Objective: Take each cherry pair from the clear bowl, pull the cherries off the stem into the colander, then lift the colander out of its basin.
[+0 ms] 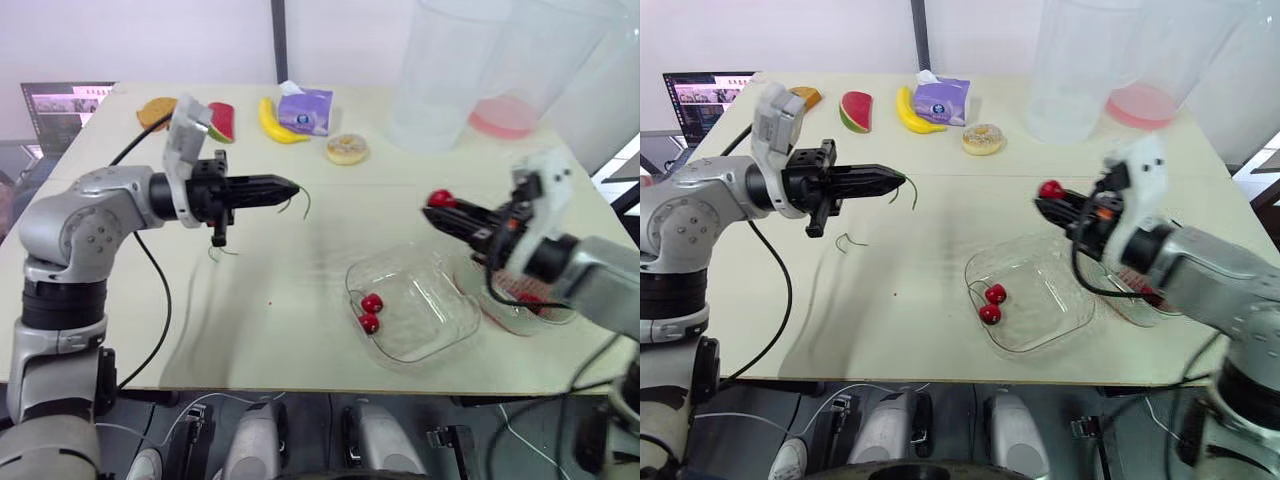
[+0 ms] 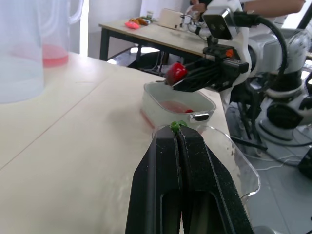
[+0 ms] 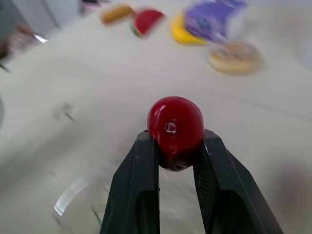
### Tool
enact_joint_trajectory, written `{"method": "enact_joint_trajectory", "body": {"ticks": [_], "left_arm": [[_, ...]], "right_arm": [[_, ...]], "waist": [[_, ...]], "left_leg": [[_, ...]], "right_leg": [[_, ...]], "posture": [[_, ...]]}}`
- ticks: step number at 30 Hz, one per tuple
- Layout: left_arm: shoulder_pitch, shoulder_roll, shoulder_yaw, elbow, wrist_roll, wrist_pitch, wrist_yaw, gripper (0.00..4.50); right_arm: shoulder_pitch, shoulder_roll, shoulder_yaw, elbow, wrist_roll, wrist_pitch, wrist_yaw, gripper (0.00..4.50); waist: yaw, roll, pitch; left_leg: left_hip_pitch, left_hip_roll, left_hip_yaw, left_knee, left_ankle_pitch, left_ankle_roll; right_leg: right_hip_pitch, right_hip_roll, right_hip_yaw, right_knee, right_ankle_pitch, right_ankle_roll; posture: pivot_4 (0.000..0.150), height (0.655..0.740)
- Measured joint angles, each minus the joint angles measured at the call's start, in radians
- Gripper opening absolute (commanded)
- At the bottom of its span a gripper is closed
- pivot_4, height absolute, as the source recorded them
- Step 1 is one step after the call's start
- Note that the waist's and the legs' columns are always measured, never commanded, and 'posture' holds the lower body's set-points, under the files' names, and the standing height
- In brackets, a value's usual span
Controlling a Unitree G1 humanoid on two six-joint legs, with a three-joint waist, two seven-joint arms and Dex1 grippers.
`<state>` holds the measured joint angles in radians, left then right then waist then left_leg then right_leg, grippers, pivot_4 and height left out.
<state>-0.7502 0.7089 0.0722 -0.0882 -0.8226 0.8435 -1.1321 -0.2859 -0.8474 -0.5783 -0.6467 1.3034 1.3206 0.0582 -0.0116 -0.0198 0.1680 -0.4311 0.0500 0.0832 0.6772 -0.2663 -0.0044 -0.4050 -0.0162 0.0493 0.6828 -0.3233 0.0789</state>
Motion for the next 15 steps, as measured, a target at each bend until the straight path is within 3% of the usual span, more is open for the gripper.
{"method": "enact_joint_trajectory", "body": {"ticks": [4,8,12,15], "left_arm": [[0.005,-0.001,0.0,-0.001,0.004,-0.002,-0.001,0.0],[0.008,-0.002,0.0,-0.005,0.004,-0.005,-0.002,0.0],[0.009,-0.002,0.0,-0.006,0.004,-0.006,-0.002,0.0],[0.012,-0.002,0.0,-0.006,0.004,-0.006,-0.002,0.0]], "right_arm": [[0.2,-0.111,-0.102,-0.003,-0.046,0.032,0.02,0.49],[0.31,-0.108,-0.114,-0.003,-0.121,0.015,0.021,2.44],[0.323,-0.092,-0.114,-0.002,-0.16,-0.024,0.022,4.47],[0.309,-0.082,-0.121,-0.001,-0.141,-0.048,0.037,4.47]], "waist": [[-0.007,0.0,0.0],[-0.009,0.0,0.0],[-0.006,0.0,0.0],[-0.005,0.0,0.0]], "left_leg": [[0.001,0.0,0.0,0.0,0.0,0.0],[0.002,0.001,0.0,0.0,0.0,0.0],[0.002,0.001,0.0,0.0,0.0,0.0],[0.002,0.001,0.0,0.0,0.0,0.0]], "right_leg": [[0.001,0.001,0.001,0.0,0.0,0.0],[0.001,0.003,0.001,0.001,0.0,0.0],[0.001,0.003,0.001,0.0,0.0,0.0],[0.001,0.003,0.001,0.001,0.0,0.0]], "posture": [[0.15,0.74],[0.15,0.74],[0.15,0.74],[0.15,0.74]]}}
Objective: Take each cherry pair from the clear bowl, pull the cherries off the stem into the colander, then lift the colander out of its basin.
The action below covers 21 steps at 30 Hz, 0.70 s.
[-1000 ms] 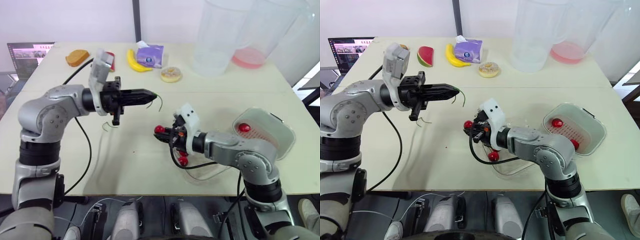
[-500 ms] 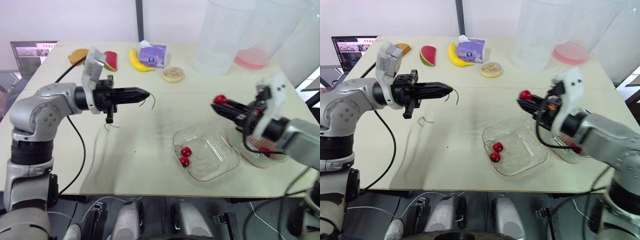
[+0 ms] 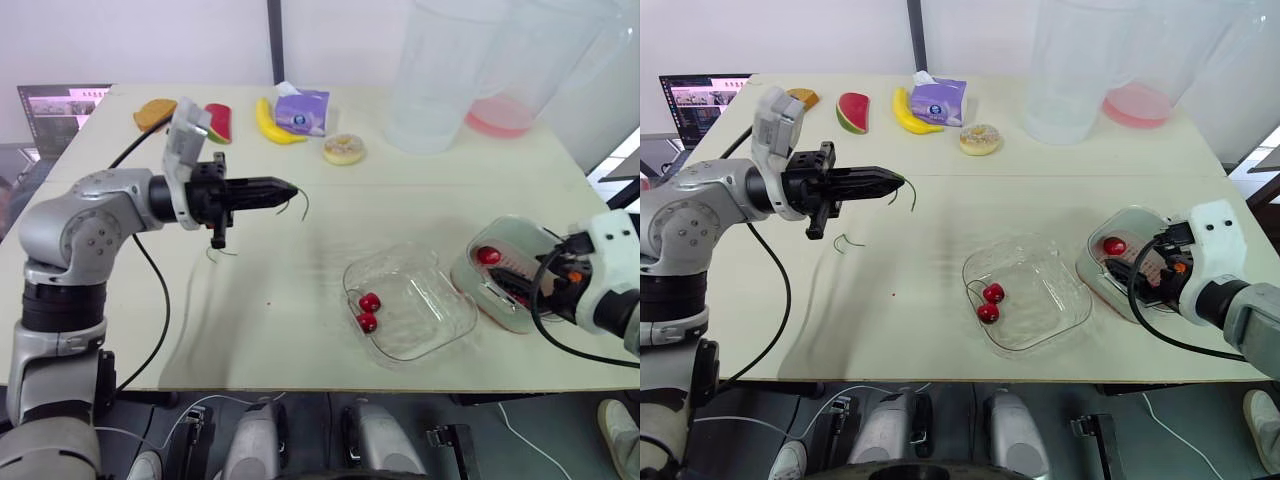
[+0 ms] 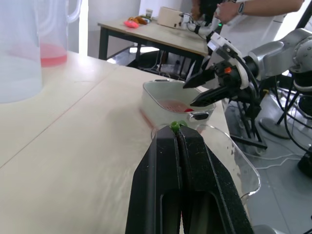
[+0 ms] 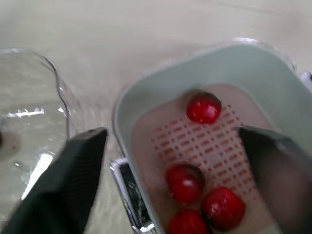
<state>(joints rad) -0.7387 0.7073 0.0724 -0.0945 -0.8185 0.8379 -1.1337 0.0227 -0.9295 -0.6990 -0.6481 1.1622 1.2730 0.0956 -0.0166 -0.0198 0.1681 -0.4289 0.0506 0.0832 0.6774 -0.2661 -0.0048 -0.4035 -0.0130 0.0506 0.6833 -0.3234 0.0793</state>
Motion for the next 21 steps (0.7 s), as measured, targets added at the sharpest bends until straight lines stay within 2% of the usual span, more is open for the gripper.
{"method": "enact_joint_trajectory", "body": {"ticks": [6,12,16,21], "left_arm": [[0.045,0.046,0.008,-0.006,0.004,-0.001,0.003,0.0],[0.152,0.193,0.029,0.078,0.127,-0.107,-0.044,0.0],[0.223,0.261,0.022,0.185,0.251,-0.243,-0.087,0.0],[0.25,0.269,0.02,0.286,0.329,-0.326,-0.114,0.0]], "right_arm": [[-0.08,-0.013,-0.06,-0.068,0.158,-0.148,0.162,4.47],[-0.083,-0.03,0.009,-0.18,0.319,-0.279,0.362,4.47],[-0.106,-0.047,0.141,-0.201,0.287,-0.331,0.4,4.47],[-0.114,-0.052,0.278,-0.181,0.136,-0.374,0.428,4.47]], "waist": [[-0.001,0.0,0.0],[-0.002,0.0,0.0],[0.001,-0.001,0.0],[0.005,-0.001,0.0]], "left_leg": [[0.0,0.001,-0.001,-0.001,0.0,0.0],[0.001,0.001,-0.001,-0.001,0.0,0.0],[0.001,0.0,0.0,-0.001,0.0,0.0],[0.001,-0.001,0.0,-0.001,-0.001,0.001]], "right_leg": [[0.0,0.001,-0.001,0.0,0.0,0.0],[0.001,-0.001,-0.001,0.0,0.0,0.0],[0.001,-0.004,-0.002,-0.001,0.0,-0.001],[0.001,-0.007,-0.003,-0.001,0.0,-0.001]], "posture": [[0.15,0.74],[0.15,0.74],[0.15,0.74],[0.15,0.74]]}}
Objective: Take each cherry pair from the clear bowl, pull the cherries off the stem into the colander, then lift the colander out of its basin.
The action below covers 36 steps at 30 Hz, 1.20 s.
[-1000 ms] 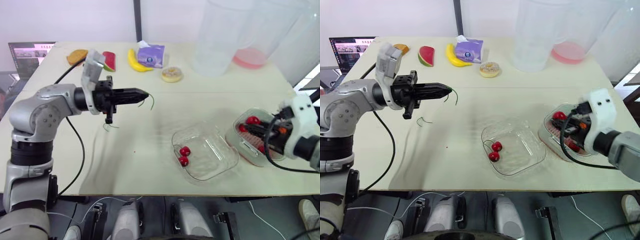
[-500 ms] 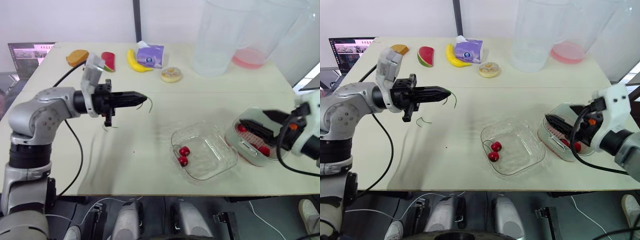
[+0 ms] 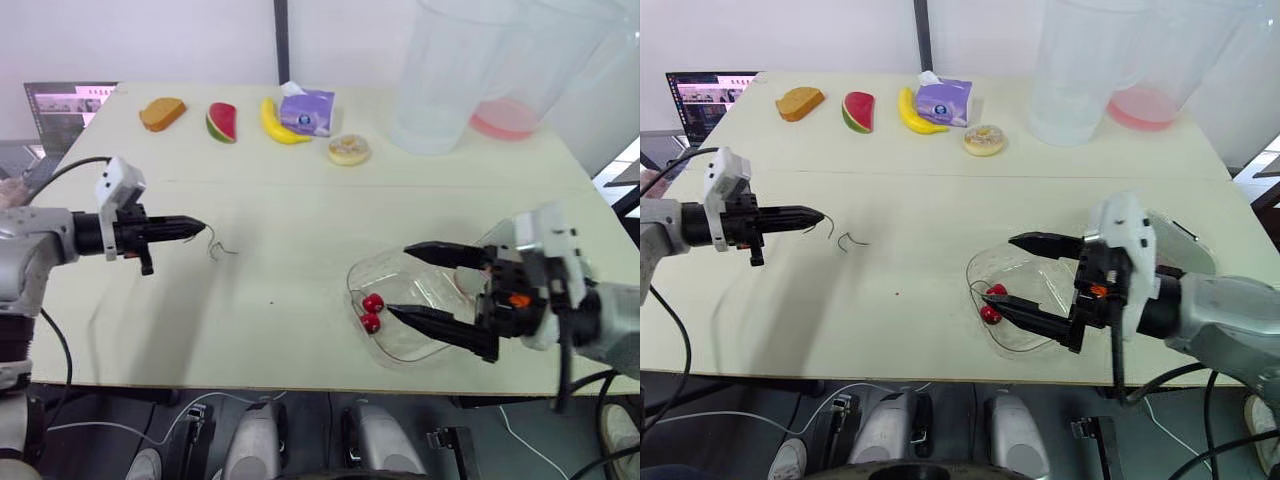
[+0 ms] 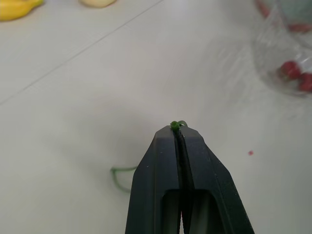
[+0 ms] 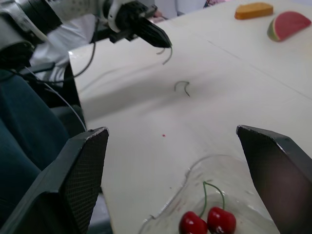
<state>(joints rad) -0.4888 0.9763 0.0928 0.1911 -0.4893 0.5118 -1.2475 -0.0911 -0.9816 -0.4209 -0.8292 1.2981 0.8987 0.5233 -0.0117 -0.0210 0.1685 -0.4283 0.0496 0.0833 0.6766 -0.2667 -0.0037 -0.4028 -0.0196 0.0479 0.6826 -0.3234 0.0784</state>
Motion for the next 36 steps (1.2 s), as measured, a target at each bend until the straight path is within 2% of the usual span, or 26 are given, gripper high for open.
{"method": "enact_joint_trajectory", "body": {"ticks": [4,5,7,13,14,22,27,31,36], "left_arm": [[0.004,-0.018,-0.002,0.005,0.01,0.001,-0.011,0.0],[0.005,-0.021,-0.003,0.005,0.016,0.0,-0.012,0.28],[0.011,-0.021,-0.011,0.015,0.037,-0.013,-0.012,0.93],[0.018,-0.039,-0.033,0.043,0.071,-0.041,-0.012,4.07],[0.017,-0.039,-0.033,0.043,0.076,-0.049,-0.013,4.47],[-0.049,-0.039,-0.027,0.0,0.054,-0.034,-0.035,4.47],[-0.103,-0.038,0.01,-0.192,-0.103,0.107,-0.071,4.47],[-0.006,-0.011,0.016,-0.414,-0.225,0.199,-0.117,4.47],[0.094,0.023,0.016,-0.599,-0.305,0.224,-0.154,4.47]], "right_arm": [[0.001,0.0,0.025,0.021,-0.06,-0.029,0.012,4.47],[0.001,0.0,0.026,0.024,-0.065,-0.034,0.013,4.5],[0.001,0.0,0.029,0.028,-0.07,-0.036,0.012,4.5],[0.007,0.0,0.016,0.028,-0.06,-0.043,-0.004,4.5],[0.011,0.0,0.01,0.028,-0.057,-0.043,-0.006,4.5],[0.041,-0.003,-0.028,0.028,-0.031,-0.043,-0.012,4.5],[0.056,-0.033,-0.042,0.029,-0.016,-0.035,-0.016,4.5],[0.048,-0.086,-0.027,0.04,-0.016,-0.01,-0.024,4.5],[-0.029,-0.15,0.112,0.063,-0.036,0.064,-0.066,4.5]], "waist": [[-0.001,0.0,0.0],[-0.002,0.0,0.0],[-0.002,0.0,0.0],[-0.003,0.0,0.0],[-0.003,0.0,0.0],[-0.001,0.0,0.0],[-0.002,0.0,0.0],[-0.014,0.0,0.0],[-0.009,0.0,0.0]], "left_leg": [[0.0,0.0,0.0,0.0,0.0,0.0],[0.0,0.0,0.0,0.0,0.0,0.0],[0.0,0.0,0.0,0.0,0.0,0.0],[0.0,0.0,0.0,0.0,0.0,0.0],[0.0,0.0,0.0,0.0,0.0,0.0],[0.0,0.0,0.0,0.001,0.0,0.0],[0.0,0.0,0.0,0.001,0.0,0.0],[0.001,0.001,0.0,0.001,0.0,0.0],[0.003,0.001,-0.001,0.001,0.001,-0.001]], "right_leg": [[0.0,0.0,0.0,0.0,0.0,0.0],[0.0,0.0,0.0,0.0,0.0,0.0],[0.0,0.0,0.0,0.0,0.0,0.0],[0.0,0.0,0.0,0.0,0.0,0.0],[0.0,0.0,0.0,0.0,0.0,0.0],[0.001,0.0,-0.001,0.001,0.0,0.0],[0.001,0.001,-0.001,0.001,0.0,0.001],[0.001,0.003,0.001,0.001,0.0,0.001],[0.003,0.003,0.0,0.001,0.0,0.0]], "posture": [[0.15,0.74],[0.15,0.74],[0.15,0.74],[0.15,0.74],[0.15,0.74],[0.15,0.74],[0.15,0.74],[0.15,0.74],[0.15,0.74]]}}
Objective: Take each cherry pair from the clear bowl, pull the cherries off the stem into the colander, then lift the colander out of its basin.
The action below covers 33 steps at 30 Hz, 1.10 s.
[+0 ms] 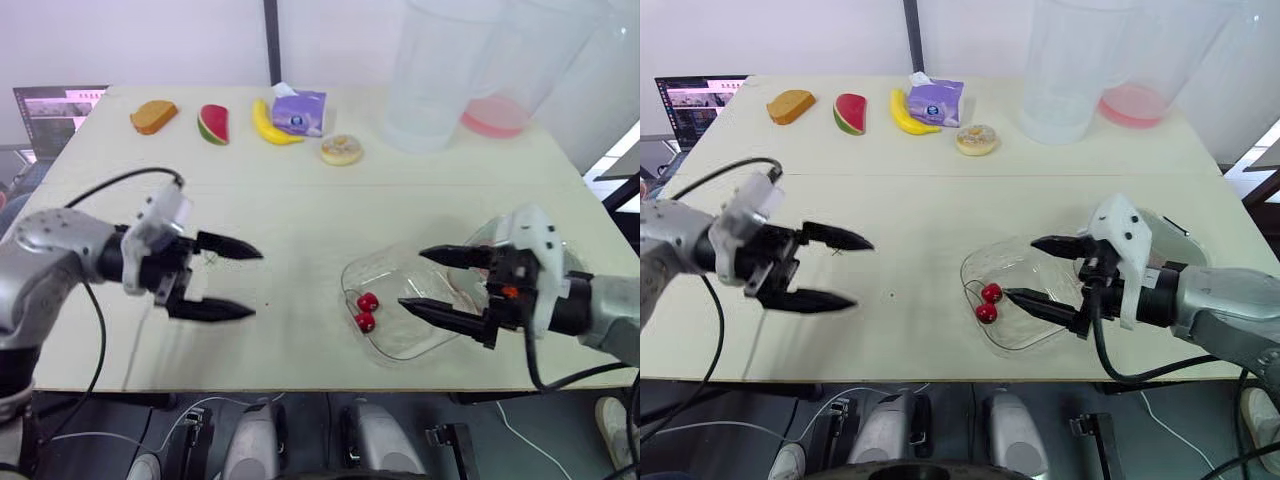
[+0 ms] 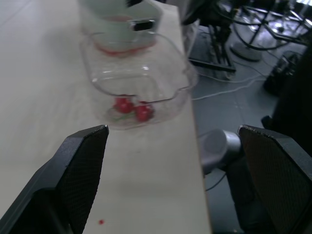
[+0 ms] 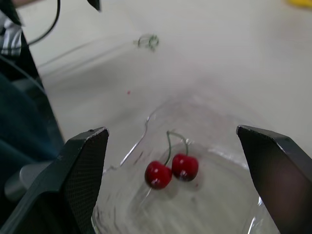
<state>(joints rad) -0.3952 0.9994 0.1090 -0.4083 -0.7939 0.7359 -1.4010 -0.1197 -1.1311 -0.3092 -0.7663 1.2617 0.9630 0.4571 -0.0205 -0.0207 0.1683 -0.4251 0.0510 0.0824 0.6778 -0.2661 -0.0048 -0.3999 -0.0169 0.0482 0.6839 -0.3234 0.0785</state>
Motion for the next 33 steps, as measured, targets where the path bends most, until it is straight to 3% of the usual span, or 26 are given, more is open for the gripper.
{"method": "enact_joint_trajectory", "body": {"ticks": [9,14,33], "left_arm": [[-0.002,-0.024,-0.019,-0.034,-0.002,-0.018,0.033,4.47],[-0.004,-0.029,-0.021,-0.034,-0.001,-0.028,0.047,4.47],[0.007,-0.029,-0.021,-0.044,-0.011,-0.029,0.065,4.47]], "right_arm": [[-0.269,0.089,0.384,0.123,-0.174,0.197,-0.122,4.5],[-0.375,0.18,0.491,0.184,-0.258,0.294,-0.139,4.5],[-0.401,0.33,0.546,0.267,-0.481,0.385,-0.117,4.5]], "waist": [[0.004,0.0,0.0],[0.004,0.0,0.0],[0.003,0.0,0.0]], "left_leg": [[-0.002,-0.001,0.0,0.001,0.0,0.0],[-0.002,0.0,0.001,0.001,0.0,0.0],[-0.003,0.0,0.001,0.0,0.0,0.0]], "right_leg": [[-0.002,0.0,0.001,0.0,0.0,0.0],[-0.003,0.0,0.001,0.0,0.0,0.0],[-0.003,0.001,0.001,0.0,0.0,0.0]], "posture": [[0.15,0.74],[0.15,0.74],[0.15,0.74]]}}
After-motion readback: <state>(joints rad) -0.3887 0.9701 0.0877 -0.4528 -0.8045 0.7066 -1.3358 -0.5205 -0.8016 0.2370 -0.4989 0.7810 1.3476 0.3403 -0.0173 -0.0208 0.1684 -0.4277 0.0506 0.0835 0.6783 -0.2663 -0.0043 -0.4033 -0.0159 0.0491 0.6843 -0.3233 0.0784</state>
